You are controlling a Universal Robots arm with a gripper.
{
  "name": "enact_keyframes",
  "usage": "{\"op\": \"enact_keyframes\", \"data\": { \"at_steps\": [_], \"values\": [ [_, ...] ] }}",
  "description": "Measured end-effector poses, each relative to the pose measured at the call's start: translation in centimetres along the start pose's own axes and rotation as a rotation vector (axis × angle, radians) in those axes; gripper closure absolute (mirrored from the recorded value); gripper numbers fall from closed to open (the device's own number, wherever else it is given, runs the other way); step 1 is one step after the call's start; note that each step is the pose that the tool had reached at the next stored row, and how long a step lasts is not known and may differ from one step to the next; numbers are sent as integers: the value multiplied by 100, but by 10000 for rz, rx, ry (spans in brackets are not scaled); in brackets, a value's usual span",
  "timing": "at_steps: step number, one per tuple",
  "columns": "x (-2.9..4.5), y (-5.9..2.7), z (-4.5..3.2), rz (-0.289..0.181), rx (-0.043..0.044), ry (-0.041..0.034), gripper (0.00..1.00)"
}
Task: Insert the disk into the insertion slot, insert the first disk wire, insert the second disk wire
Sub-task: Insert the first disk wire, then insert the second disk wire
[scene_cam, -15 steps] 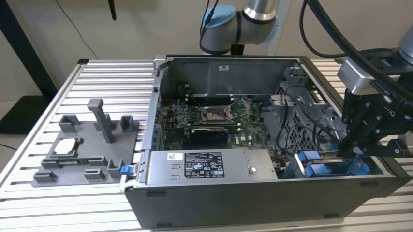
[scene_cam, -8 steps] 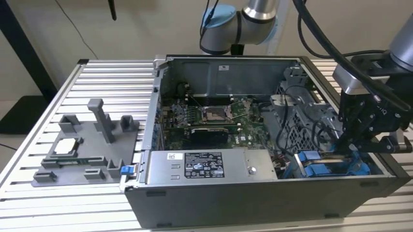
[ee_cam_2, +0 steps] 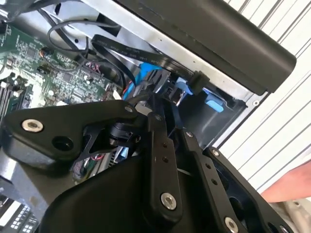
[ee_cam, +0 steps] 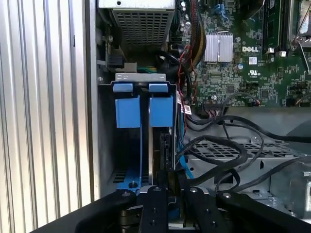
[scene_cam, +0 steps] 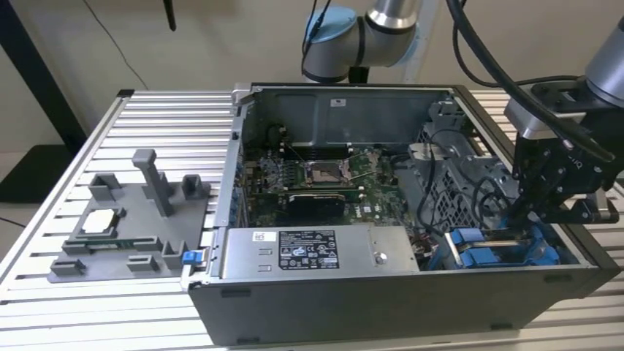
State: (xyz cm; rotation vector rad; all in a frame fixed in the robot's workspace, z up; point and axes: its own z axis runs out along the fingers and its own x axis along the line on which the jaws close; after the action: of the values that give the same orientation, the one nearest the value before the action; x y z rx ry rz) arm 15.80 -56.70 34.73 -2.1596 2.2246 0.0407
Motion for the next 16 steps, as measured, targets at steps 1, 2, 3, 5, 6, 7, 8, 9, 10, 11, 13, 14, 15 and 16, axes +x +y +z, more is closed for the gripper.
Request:
{"op": "enact_keyframes", "data": {
  "at_steps": [1, 2, 3, 5, 6, 7, 8, 9, 10, 11, 13, 14, 15, 16],
  "values": [
    [0, -1, 5, 0, -1, 5, 100],
    [0, -3, 7, -2, 0, 13, 100],
    [1, -5, 9, -2, 0, 15, 100],
    [2, -6, 16, 2, 0, 18, 100],
    [2, -6, 20, 7, 0, 22, 100],
    [4, -6, 25, 14, 0, 24, 100],
    [6, -6, 29, 22, 1, 27, 100],
    [7, -6, 33, 30, 1, 31, 100],
    [8, -6, 39, 36, 2, 34, 100],
    [8, -6, 44, 43, 2, 38, 100],
    [9, -6, 51, 58, 4, 51, 100],
    [10, -6, 56, 67, 4, 58, 100],
    [10, -6, 60, 78, 5, 67, 100],
    [10, -6, 64, 88, 6, 74, 100]
  ]
}}
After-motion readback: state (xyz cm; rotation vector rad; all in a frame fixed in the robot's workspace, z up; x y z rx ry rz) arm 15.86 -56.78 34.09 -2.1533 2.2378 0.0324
